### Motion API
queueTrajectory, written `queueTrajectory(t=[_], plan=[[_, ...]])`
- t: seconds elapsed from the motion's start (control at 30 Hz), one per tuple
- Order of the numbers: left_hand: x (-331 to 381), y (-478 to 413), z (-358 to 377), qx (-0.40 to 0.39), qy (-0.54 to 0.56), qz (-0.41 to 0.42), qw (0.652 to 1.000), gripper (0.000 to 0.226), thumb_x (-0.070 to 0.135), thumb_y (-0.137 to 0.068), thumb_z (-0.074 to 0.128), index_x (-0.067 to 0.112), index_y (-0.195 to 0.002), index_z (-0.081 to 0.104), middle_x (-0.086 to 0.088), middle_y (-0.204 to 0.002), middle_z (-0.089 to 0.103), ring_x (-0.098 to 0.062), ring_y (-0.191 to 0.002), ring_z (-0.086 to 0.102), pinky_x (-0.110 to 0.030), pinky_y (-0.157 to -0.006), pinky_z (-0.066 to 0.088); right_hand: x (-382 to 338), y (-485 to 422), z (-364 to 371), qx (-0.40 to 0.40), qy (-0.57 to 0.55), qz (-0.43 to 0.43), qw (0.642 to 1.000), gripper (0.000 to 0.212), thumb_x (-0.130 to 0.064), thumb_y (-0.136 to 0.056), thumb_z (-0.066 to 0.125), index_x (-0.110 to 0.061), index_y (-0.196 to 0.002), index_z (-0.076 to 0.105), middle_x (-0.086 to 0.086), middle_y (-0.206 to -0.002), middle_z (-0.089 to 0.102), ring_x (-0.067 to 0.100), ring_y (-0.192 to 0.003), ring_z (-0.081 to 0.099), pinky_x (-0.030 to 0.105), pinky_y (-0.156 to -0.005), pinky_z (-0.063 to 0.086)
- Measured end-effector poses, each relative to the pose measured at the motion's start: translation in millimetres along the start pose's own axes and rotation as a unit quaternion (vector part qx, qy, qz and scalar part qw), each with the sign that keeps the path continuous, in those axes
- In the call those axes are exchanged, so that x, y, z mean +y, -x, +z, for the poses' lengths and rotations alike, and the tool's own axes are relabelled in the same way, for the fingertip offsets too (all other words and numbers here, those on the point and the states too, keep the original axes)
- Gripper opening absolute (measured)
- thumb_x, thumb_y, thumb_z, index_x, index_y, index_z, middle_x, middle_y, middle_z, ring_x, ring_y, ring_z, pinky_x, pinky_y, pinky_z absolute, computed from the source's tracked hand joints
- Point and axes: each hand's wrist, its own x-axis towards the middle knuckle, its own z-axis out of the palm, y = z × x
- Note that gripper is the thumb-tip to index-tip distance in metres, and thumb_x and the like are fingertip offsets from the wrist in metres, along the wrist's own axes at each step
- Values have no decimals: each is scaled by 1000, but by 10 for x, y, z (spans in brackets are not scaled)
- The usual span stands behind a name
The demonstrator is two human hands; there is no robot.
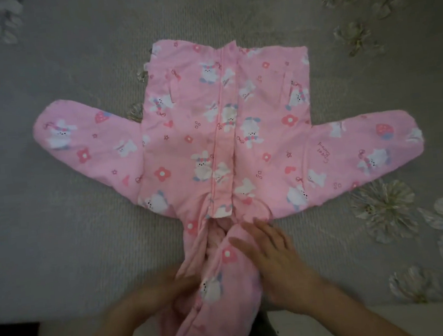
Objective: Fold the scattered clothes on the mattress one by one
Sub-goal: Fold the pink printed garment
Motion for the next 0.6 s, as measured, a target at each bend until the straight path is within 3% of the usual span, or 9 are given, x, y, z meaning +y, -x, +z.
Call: queueTrajectory(t=[0.07,0.17,0.23,0.3,0.37,0.4,0.43,0.5,0.6], plan=[[36,12,-63,-26,49,-32,998,46,37,-61,80,14,-98,68,5,-83,75,-5,-79,70,-24,-72,55,28,34,79,-84,67,-103,989,115,-65,-53,63,-31,-152,16,6,-152,31,30,-139,31,55,-110,25],[182,7,-141,-37,97,-56,993,60,33,-43,75,7,-97,72,-14,-95,74,-24,-88,71,-32,-79,55,161,-1,138,-95,98,-132,982,101,-50,-54,77,-33,-144,33,4,-141,51,25,-132,47,56,-104,22],[302,21,-177,-36,136,-41,989,48,27,-44,76,6,-87,75,-15,-89,74,-20,-76,72,-25,-65,55,246,-33,121,-61,30,-74,995,81,-37,-56,80,-33,-129,45,-2,-125,64,17,-120,58,49,-105,21],[454,36,-245,-19,198,3,980,49,26,-49,80,7,-93,74,-13,-89,74,-18,-73,71,-25,-62,55,257,-95,16,-14,-105,9,994,52,-33,-69,63,-35,-119,50,-14,-114,66,5,-111,59,40,-103,21],[643,48,-336,-17,270,89,959,51,45,-52,75,14,-92,77,-9,-90,74,-19,-75,71,-28,-64,57,214,-210,-186,27,-261,102,960,27,-31,-78,45,-38,-101,56,-32,-94,64,-15,-95,51,35,-93,34],[752,61,-372,-24,303,131,944,52,55,-56,67,17,-90,78,-10,-92,74,-22,-79,71,-33,-67,58,207,-291,-284,42,-342,142,928,14,-32,-80,43,-35,-85,56,-35,-79,61,-17,-83,50,26,-80,40],[861,56,-399,-30,336,161,928,55,59,-61,60,18,-94,77,-12,-98,73,-27,-88,71,-39,-73,58,211,-391,-394,80,-392,177,899,15,-33,-85,46,-32,-71,51,-29,-68,60,-14,-70,51,20,-65,40],[1099,32,-445,-36,367,214,905,62,60,-75,43,21,-115,69,-12,-119,67,-30,-111,63,-48,-90,49,259,-648,-625,164,-406,213,874,19,-35,-95,54,-36,-76,54,-14,-63,61,-9,-61,53,16,-55,38],[1453,-117,-414,22,300,317,899,53,52,-83,36,33,-130,53,4,-134,59,-15,-127,51,-44,-102,38,464,-1095,-841,215,-398,235,861,10,-29,-97,52,-24,-95,60,-6,-70,60,-4,-65,53,18,-60,40]])
